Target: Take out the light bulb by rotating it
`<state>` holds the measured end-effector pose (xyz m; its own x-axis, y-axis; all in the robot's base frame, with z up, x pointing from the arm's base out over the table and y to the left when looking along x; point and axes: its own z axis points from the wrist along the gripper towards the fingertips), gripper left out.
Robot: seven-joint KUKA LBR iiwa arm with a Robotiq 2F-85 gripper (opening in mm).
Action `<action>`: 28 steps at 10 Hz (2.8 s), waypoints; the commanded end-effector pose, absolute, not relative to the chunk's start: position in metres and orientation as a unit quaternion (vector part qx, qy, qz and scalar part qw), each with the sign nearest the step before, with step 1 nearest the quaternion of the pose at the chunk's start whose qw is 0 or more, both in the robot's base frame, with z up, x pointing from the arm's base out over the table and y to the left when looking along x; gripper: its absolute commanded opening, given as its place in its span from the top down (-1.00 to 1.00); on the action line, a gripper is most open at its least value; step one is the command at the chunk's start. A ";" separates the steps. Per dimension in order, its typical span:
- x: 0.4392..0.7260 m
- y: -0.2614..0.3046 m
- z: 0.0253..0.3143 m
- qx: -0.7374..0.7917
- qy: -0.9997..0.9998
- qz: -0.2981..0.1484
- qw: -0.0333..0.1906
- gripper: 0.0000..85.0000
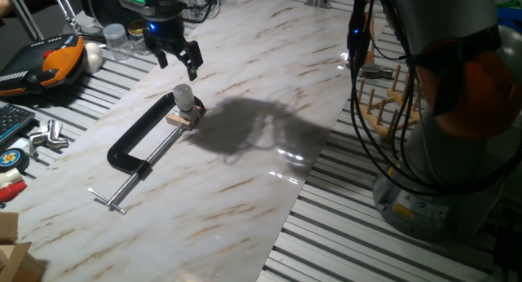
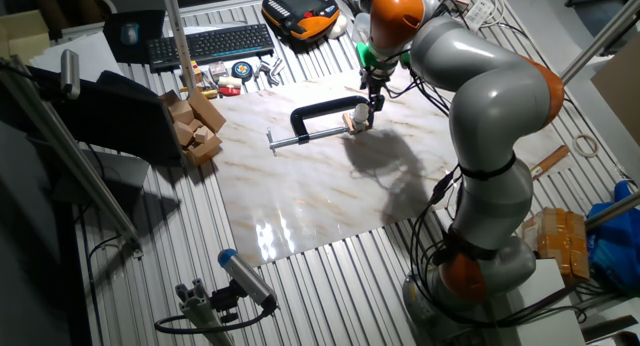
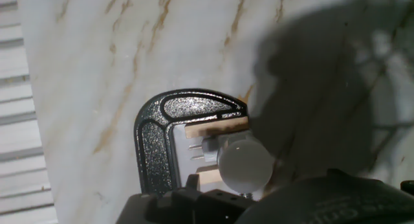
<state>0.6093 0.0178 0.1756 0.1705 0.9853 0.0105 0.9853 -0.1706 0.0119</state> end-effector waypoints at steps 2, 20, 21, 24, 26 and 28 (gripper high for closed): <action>0.609 0.018 0.175 0.913 0.408 0.005 0.000 -1.00; 0.605 0.017 0.167 0.924 0.381 -0.032 -0.013 -1.00; 0.605 0.017 0.166 0.923 0.383 -0.033 -0.011 -1.00; 0.604 0.016 0.162 0.923 0.383 -0.032 -0.013 -1.00; 0.604 0.016 0.154 0.922 0.385 -0.028 -0.012 -1.00; 0.603 0.015 0.145 0.921 0.388 -0.020 -0.012 -1.00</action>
